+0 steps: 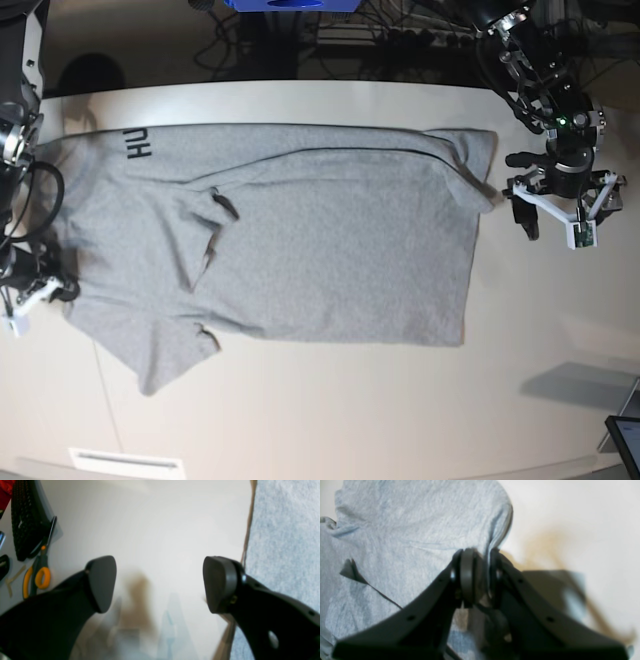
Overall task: Fold the T-shirt properly
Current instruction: 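Release the shirt and move the right gripper to the hem corner, then reach the left gripper down the shirt's side to the hem corner and pinch it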
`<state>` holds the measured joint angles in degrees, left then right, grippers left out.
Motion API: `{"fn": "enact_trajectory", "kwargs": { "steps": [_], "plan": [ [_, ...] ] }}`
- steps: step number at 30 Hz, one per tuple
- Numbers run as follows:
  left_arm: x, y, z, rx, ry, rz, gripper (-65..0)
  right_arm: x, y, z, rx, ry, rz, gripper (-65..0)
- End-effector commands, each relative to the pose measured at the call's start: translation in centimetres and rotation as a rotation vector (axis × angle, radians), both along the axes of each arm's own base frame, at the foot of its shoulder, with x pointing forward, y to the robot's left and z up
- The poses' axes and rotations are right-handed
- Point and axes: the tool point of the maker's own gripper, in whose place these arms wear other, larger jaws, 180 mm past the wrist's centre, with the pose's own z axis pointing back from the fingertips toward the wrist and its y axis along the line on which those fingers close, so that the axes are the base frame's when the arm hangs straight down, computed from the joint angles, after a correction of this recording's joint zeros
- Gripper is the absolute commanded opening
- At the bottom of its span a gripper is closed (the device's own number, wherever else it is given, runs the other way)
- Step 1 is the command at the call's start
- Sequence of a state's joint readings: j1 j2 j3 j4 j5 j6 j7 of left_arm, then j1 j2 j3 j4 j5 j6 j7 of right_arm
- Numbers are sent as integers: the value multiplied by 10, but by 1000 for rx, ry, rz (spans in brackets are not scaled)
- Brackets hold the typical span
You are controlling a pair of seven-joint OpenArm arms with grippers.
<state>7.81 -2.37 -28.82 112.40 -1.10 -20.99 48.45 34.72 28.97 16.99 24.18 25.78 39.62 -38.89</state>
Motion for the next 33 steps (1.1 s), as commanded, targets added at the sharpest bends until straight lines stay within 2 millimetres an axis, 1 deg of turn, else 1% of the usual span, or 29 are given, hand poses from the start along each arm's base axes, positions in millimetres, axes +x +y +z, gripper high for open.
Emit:
{"fn": "enact_trajectory", "kwargs": {
  "steps": [1,3,5,7,10,12,16,17,18,22,24,29,33],
  "plan": [
    [6,3,13,18,-44,-1,-118,12,-9,18,-12,-47,-7,-570],
    [6,4,10,10,-40,3,-118,12,-8,18,-10,-47,-6,-573],
    [11,6,7,-1,-40,11,-118,12,-8,18,-10,-47,-6,-575],
    [16,8,-2,-27,-24,18,-118,12,-8,18,-10,-47,-6,-576],
    [30,16,-6,-48,-26,24,-121,12,-8,18,-10,-47,-6,-605],
    [43,17,-6,-72,-41,30,-121,11,-8,17,-10,-45,-6,-611],
    [67,30,7,-111,-96,65,-119,11,-8,17,-10,-45,-6,-609],
    [73,32,5,-135,-89,76,-118,11,-8,17,-10,-45,-6,-609],
    [83,31,3,-169,-80,67,-118,11,-8,17,-10,-45,-6,-611],
    [113,34,-2,-292,-64,18,-118,11,-8,16,-12,-42,-4,-614],
    [124,36,-4,-319,-55,7,-119,9,-6,14,-27,-29,15,-615],
    [152,23,-10,-381,-55,-31,-119,9,-3,12,-48,-22,42,-615],
    [169,10,-25,-470,-31,-47,-118,9,-3,12,-48,-22,42,-615]
  ]
}}
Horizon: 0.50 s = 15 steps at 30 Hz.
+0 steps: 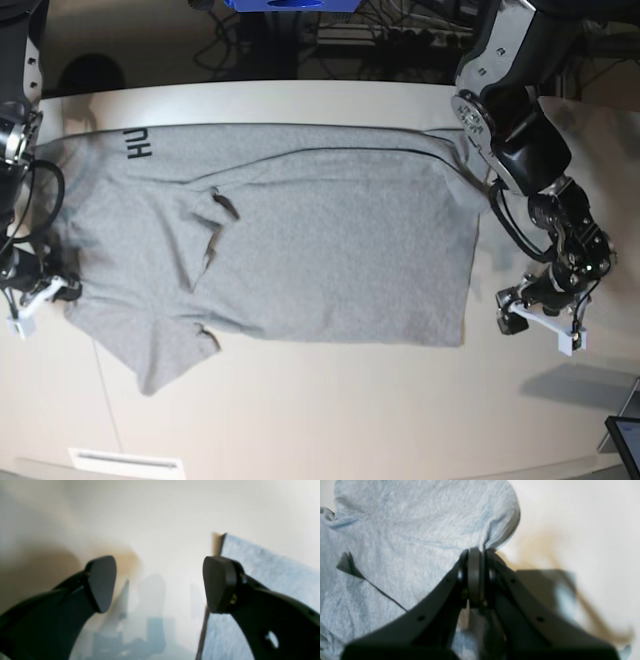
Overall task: Fold the T-shirt properly
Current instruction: 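Reach the left gripper down the shirt's side to the hem corner and pinch it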
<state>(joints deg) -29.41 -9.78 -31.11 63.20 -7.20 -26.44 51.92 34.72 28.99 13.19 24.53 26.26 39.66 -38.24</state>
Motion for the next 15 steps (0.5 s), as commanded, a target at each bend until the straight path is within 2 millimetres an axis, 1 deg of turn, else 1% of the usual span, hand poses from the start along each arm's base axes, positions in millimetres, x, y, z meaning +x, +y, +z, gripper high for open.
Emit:
{"fn": "enact_trajectory", "kwargs": {
  "steps": [1,3,7,10,12,15],
  "plan": [
    [16,1,21,-13,-70,-16,-118,9,-9,15,-18,-33,0,-615],
    [26,-17,17,-96,-90,-76,-118,9,-10,15,-19,-33,-1,-615],
    [34,-23,13,-230,-115,-76,-119,8,-11,15,-22,-32,-2,-615],
    [39,-22,15,-281,-121,-72,-119,4,-12,12,-23,-24,-4,-615],
    [45,-27,14,-300,-113,-75,-119,5,-13,12,-22,-25,-5,-615],
    [48,-29,12,-292,-88,-82,-119,5,-11,12,-18,-27,-6,-615]
  ]
}}
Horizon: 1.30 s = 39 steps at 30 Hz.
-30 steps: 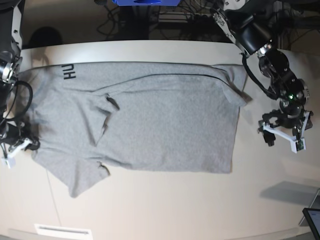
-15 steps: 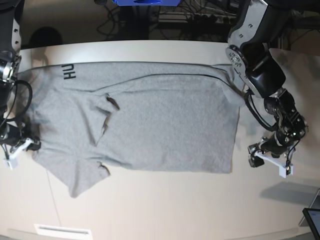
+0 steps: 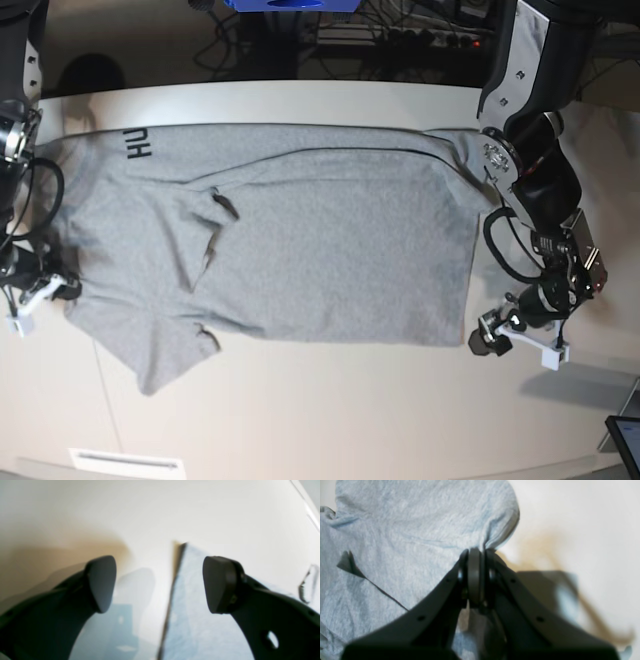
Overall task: Fold the T-shirt properly
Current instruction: 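Reach the left gripper down the shirt's side to the hem corner and pinch it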
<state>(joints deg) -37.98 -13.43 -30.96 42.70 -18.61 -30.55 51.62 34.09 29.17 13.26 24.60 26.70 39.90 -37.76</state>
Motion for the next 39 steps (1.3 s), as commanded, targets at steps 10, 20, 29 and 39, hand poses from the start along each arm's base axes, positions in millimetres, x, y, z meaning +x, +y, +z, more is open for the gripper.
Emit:
{"fn": "enact_trajectory", "kwargs": {
  "steps": [10,20,29,39],
  "plan": [
    [13,-29,-3,114,40,-88,-121,8,-8,13,-20,-23,0,-615],
    [13,-36,-9,84,54,-60,-121,2,-11,8,-24,-9,-2,-615],
    [22,-48,-2,62,38,-76,-121,2,-11,8,-24,-9,-2,-615],
    [26,-72,-18,-91,17,-82,-121,2,-13,9,-26,-9,-4,-615]
  ]
}}
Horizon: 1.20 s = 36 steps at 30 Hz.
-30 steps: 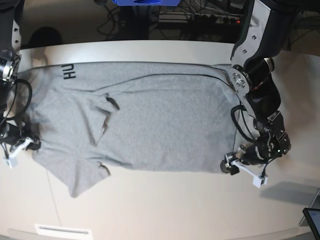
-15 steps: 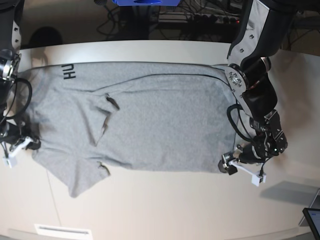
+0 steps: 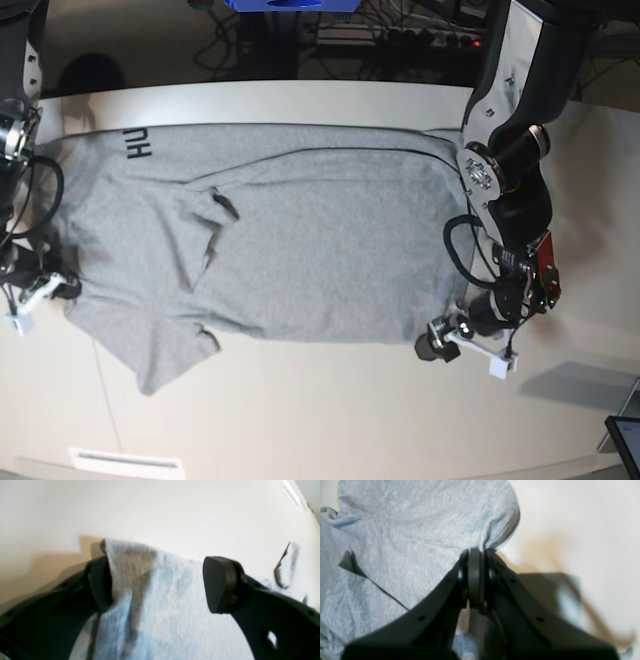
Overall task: Fold the T-shirt properly
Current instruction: 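Reach the left gripper down the shirt's side to the hem corner and pinch it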
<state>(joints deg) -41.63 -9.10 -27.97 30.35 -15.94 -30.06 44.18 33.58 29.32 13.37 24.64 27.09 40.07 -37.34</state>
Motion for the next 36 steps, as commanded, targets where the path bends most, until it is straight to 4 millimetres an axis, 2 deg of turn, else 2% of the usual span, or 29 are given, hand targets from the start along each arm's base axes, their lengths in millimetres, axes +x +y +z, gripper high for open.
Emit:
{"fn": "enact_trajectory", "kwargs": {
  "steps": [1,7,8,11,15,17,24,31,36],
  "plan": [
    [8,1,10,7,-12,-5,-121,4,-11,10,-31,-5,1,-615],
    [7,0,9,5,-8,-6,-128,4,-11,10,-30,-6,0,-615],
    [7,2,9,7,-10,-4,-149,4,-11,10,-30,-6,0,-615],
    [5,12,9,20,-7,7,-286,4,-11,10,-30,-6,0,-615],
    [1,23,7,36,0,17,-501,1,-11,8,-30,1,0,-615],
    [1,24,8,38,-3,20,-564,2,-10,7,-28,1,2,-615],
    [-5,36,1,132,28,-6,-571,2,-7,6,-27,2,8,-615],
    [1,42,12,226,-20,-9,-588,11,-10,21,-69,-85,19,-615],
    [3,26,16,343,-33,-124,-590,14,-9,34,-117,-145,48,-615]
  ]
}}
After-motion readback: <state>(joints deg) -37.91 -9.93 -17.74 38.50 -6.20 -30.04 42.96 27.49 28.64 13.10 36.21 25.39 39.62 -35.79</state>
